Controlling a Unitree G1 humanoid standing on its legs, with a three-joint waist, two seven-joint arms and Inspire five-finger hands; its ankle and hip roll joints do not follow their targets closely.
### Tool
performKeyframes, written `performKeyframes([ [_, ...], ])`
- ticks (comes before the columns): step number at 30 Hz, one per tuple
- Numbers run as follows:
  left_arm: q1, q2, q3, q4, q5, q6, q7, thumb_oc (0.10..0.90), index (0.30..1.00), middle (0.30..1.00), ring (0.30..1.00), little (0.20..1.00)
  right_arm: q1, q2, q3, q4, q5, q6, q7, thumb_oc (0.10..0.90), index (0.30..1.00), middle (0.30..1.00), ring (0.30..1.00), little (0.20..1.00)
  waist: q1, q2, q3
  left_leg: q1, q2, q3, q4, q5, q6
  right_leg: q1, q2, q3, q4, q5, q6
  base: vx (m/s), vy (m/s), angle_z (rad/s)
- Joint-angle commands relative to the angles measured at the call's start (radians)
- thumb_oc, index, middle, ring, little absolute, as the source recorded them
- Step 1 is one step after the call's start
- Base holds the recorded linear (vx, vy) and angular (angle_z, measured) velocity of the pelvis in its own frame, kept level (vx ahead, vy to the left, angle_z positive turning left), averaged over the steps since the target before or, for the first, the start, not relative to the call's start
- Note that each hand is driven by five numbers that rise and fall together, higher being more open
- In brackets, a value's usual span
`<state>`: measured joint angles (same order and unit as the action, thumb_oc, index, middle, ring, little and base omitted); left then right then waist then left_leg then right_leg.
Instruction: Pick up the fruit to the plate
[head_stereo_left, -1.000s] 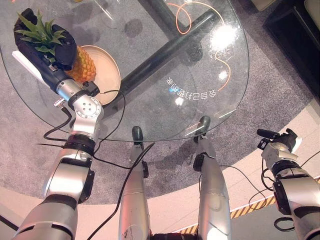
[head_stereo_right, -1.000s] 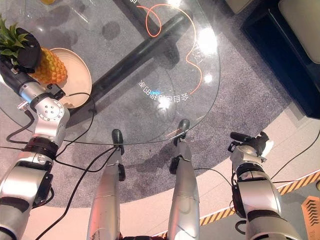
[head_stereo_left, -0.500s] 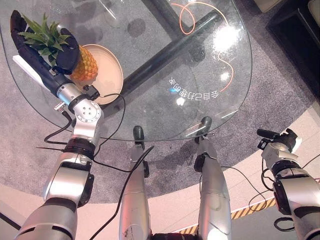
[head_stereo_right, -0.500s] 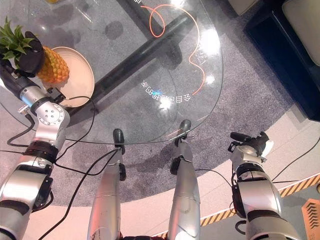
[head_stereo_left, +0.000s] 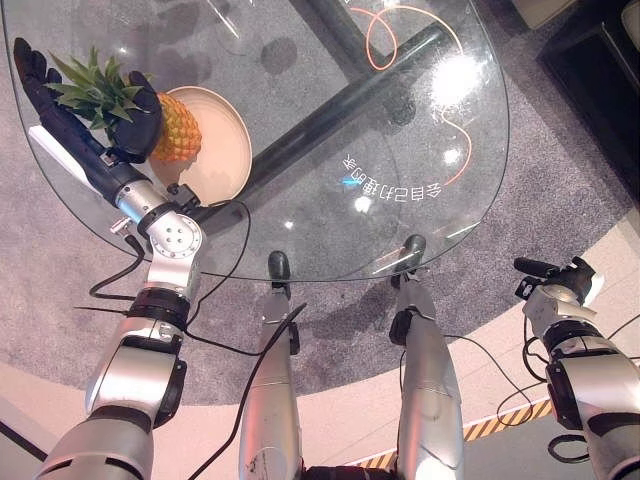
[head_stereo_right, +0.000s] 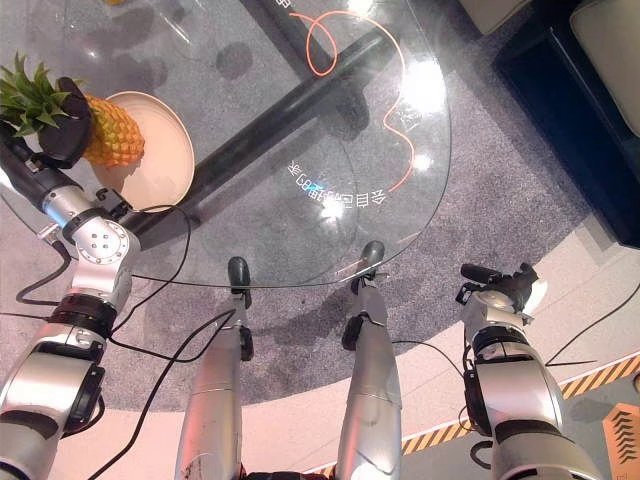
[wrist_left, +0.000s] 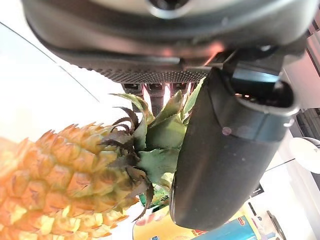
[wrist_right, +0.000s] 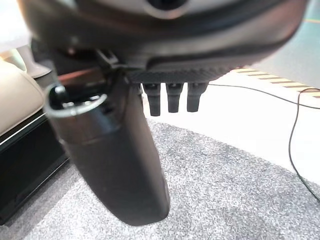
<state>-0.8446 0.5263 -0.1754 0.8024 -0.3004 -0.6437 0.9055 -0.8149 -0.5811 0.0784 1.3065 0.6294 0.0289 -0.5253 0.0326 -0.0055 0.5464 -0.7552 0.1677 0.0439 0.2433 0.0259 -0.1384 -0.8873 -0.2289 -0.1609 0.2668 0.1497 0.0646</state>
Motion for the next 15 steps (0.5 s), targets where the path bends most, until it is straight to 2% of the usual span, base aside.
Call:
performKeyframes([
  [1,0.007,0.026,0.082,-0.048,0.0,-0.073,0.014,0.8,0.9,0.9,0.9,0.9,0.074,-0.071,-0.012,0.03,-0.005,-0.025,-0.064,0.8,0.9,0.9,0.9,0.9,0.007,0.047,-0.026,-0.058,0.017,-0.045,-0.001,0.032,0.001,0.039,-0.068,0.004,0.094,-0.13,0.099,0.0,0.0,0.0],
  [15,0.062,-0.005,0.084,-0.094,0.004,-0.096,-0.006,0.8,0.9,0.9,0.9,0.9,0.09,-0.07,-0.026,0.026,-0.004,-0.026,-0.066,0.8,0.9,0.9,0.9,0.9,0.018,0.048,-0.026,-0.049,0.013,-0.051,-0.002,0.032,0.004,0.05,-0.068,-0.001,0.097,-0.132,0.1,0.0,0.0,0.0],
])
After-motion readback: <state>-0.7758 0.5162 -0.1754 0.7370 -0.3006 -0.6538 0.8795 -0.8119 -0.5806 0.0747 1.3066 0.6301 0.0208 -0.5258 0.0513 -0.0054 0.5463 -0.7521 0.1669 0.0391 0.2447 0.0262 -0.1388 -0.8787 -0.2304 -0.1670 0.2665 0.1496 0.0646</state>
